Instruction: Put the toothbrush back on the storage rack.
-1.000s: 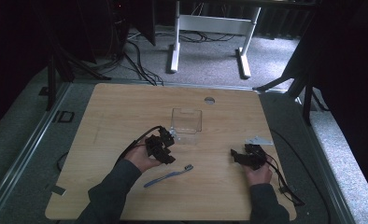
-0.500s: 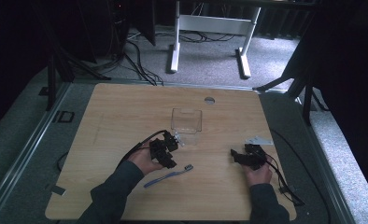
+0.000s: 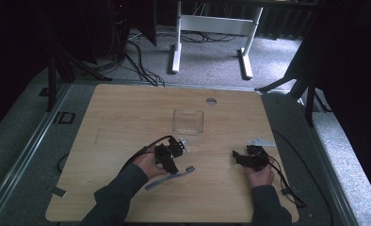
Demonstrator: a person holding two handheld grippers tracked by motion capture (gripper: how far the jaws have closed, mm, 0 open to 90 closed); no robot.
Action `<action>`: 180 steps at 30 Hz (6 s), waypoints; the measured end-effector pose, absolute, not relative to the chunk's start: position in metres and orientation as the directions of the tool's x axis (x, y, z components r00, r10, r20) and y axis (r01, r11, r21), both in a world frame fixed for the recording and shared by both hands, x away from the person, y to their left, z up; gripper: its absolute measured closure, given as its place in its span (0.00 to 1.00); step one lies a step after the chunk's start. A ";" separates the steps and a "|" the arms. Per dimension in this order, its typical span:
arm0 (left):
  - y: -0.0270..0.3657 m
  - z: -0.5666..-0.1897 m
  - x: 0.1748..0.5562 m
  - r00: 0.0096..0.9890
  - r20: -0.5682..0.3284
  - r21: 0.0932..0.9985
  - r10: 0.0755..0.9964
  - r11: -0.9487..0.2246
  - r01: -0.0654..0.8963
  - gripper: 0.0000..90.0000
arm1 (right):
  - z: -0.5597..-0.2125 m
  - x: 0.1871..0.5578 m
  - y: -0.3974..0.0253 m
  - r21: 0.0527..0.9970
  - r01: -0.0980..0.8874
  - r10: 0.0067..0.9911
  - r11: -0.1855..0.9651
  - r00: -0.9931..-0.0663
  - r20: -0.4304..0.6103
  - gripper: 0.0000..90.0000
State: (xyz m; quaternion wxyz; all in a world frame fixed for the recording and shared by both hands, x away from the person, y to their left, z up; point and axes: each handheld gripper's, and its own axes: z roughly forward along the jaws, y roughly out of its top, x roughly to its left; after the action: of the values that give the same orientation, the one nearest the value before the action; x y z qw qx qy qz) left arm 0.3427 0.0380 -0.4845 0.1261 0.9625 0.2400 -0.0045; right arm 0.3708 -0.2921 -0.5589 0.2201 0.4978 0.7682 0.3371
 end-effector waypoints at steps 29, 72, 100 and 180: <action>0.020 -0.511 0.341 0.908 -0.041 0.098 0.418 -0.902 0.420 0.84 | -0.559 0.371 -0.292 0.737 0.616 0.913 0.278 -0.408 -0.003 0.32; 0.031 -0.495 0.344 0.902 -0.050 0.185 0.428 -0.884 0.430 0.90 | -0.559 0.371 -0.292 0.737 0.616 0.913 0.278 -0.409 -0.002 0.32; 0.049 -0.467 0.343 0.877 -0.030 0.324 0.479 -0.825 0.462 0.90 | -0.559 0.371 -0.292 0.737 0.616 0.912 0.279 -0.410 -0.003 0.32; 0.087 -0.427 0.343 0.792 -0.034 0.674 0.609 -0.572 0.469 0.90 | -0.559 0.371 -0.291 0.737 0.615 0.912 0.279 -0.410 -0.003 0.32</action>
State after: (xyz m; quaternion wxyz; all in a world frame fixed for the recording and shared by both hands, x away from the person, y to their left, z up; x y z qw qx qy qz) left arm 0.3428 0.0867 -0.4268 0.3473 0.8807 0.3059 0.1012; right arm 0.3713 -0.2915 -0.5589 0.2197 0.4965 0.7691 0.3373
